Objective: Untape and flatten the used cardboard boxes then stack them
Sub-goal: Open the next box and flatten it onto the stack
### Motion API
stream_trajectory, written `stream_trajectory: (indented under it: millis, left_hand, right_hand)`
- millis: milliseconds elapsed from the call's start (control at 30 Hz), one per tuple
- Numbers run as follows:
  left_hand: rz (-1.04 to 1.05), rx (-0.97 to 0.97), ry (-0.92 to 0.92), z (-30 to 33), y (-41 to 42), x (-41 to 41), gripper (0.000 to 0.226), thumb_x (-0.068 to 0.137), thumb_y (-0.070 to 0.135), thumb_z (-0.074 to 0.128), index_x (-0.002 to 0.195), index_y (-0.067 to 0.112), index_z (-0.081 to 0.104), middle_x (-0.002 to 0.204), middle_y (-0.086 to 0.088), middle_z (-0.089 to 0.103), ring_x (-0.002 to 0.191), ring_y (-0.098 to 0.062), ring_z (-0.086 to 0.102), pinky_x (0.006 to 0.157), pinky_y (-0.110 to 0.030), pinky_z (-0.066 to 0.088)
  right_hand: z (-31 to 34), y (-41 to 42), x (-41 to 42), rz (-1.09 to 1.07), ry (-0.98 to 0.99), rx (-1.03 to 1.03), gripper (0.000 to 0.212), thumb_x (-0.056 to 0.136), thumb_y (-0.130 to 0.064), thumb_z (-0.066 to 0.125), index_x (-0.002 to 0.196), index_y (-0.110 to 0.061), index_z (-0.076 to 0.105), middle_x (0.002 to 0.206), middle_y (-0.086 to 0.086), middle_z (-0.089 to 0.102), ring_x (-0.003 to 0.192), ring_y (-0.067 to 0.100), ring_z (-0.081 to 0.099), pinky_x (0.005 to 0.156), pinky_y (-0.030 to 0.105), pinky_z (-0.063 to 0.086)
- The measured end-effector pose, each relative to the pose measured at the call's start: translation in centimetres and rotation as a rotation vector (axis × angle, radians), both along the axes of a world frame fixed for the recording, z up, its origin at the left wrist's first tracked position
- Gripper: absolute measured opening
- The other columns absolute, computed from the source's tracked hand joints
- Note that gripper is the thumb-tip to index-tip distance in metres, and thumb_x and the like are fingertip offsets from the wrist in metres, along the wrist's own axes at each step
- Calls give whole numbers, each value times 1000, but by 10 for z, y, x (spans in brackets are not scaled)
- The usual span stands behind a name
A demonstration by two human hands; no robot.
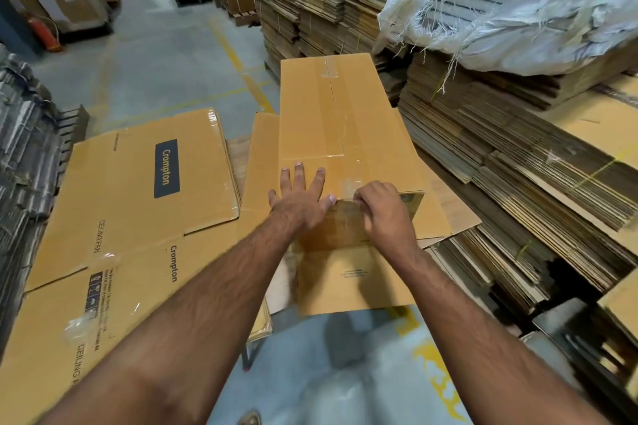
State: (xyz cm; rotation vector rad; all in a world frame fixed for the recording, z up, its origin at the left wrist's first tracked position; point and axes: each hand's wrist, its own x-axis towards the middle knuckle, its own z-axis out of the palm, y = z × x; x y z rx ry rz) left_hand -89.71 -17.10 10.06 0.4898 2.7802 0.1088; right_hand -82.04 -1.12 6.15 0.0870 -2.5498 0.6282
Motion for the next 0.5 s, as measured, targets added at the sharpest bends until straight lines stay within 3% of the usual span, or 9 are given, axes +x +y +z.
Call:
stream_trajectory:
  millis: [300,500]
  left_hand:
    - [-15,26,17,1,-1,1,67,99,61,20,154,36,-9,161,-8,-22,147,-36,-17,114,-65,9]
    - [19,42,87,-5,-1,4,95,78,88,24,154,38,-3,163,-7,-16,149,-36,-11,113,-65,12]
  right_hand:
    - [-29,-19,64,-37,15,114,29,67,14,67,86,-8,61,90,7,59,87,28,50,71,39,47]
    - [-51,-24,89,-32,-8,166,34,60,9,73,87,-11,64,91,5,63,87,28,53,78,39,47]
